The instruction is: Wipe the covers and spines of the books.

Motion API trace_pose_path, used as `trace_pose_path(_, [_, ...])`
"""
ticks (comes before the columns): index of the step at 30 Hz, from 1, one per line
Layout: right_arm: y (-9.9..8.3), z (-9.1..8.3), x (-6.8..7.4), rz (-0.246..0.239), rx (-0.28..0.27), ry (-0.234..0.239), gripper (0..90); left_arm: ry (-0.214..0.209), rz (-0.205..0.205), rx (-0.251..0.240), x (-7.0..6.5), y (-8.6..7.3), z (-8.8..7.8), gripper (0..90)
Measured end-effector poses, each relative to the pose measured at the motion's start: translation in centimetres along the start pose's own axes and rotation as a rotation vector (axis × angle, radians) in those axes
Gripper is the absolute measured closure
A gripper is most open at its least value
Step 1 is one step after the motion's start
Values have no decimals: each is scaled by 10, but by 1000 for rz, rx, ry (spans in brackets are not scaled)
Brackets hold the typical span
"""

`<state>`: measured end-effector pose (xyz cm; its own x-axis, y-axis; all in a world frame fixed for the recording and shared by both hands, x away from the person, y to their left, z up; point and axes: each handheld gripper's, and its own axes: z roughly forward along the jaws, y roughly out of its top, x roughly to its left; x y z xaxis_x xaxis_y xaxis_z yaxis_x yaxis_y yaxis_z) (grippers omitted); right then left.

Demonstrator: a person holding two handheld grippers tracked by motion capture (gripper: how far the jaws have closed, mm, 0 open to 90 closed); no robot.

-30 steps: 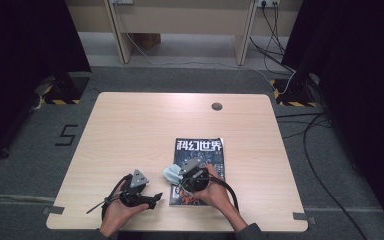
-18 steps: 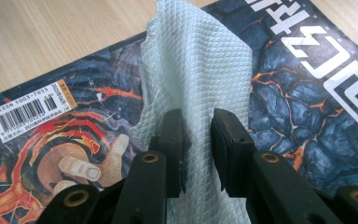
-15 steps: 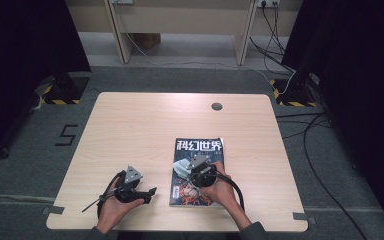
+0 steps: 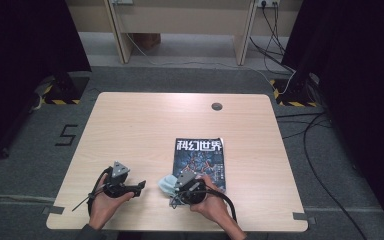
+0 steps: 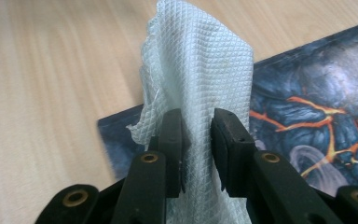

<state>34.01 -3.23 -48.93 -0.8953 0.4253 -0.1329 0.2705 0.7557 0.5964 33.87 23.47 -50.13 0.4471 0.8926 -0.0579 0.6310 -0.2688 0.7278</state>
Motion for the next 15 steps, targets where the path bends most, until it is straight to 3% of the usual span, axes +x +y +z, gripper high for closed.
trace_pose_path(3, [-1,0,-3,12,-4,15,745,-1,13,4,-2,0,1,200])
trace_pose_path(9, [-7,-3,-15,47,2,-23,745,-3,19,12,-2,0,2,200])
trace_pose_path(12, [-6,-4,-7,23,13,-43,745,-2,13,13,-2,0,1,200])
trace_pose_path(15, [-5,-5,6,7,6,-5,745,-4,14,15,-3,0,3,200])
